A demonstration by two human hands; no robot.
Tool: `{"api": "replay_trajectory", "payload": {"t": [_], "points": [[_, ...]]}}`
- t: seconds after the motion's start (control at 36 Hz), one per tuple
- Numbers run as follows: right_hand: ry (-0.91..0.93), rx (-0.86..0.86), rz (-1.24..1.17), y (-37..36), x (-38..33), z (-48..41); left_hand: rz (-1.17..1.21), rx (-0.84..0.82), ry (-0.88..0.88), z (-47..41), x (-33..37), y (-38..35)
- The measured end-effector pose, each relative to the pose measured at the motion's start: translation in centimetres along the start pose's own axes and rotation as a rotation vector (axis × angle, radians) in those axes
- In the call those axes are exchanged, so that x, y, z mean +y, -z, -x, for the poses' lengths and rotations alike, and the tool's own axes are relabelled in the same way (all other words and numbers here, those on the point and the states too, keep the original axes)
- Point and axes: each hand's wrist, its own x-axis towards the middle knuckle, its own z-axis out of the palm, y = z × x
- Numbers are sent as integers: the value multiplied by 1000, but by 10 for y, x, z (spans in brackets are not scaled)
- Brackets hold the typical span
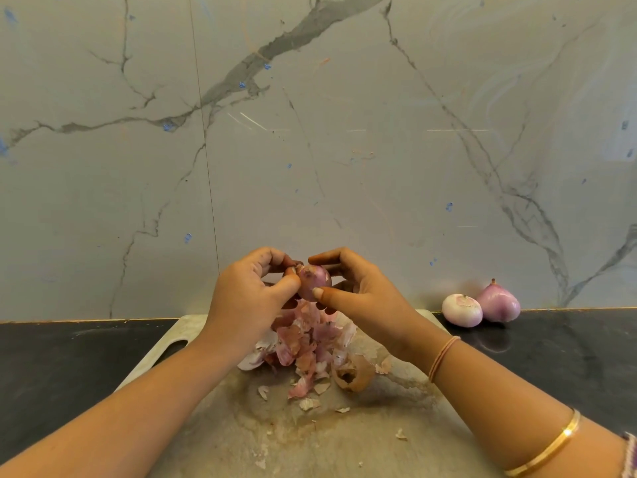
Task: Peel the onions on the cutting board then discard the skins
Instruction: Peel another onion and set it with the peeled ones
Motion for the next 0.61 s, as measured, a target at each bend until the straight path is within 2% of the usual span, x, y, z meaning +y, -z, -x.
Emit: {"api": "replay_trajectory", "payload": {"t": [0.28,0.36,0.44,0.56,0.61], "points": [[-72,7,-262,8,-2,-2,87,66,178,-9,-8,7],[-92,-1,-334,11,-1,-2,-17,48,191,-13,-15,11],[-102,-8,-337,10,1,-2,-128,-42,118,-11,-14,11],[-120,-5,-330,10,1,-3,-52,-264,-38,-4,-6,7],[-130,0,-347,11,1,-3,-98,-326,-142,-2,-6,6]]}}
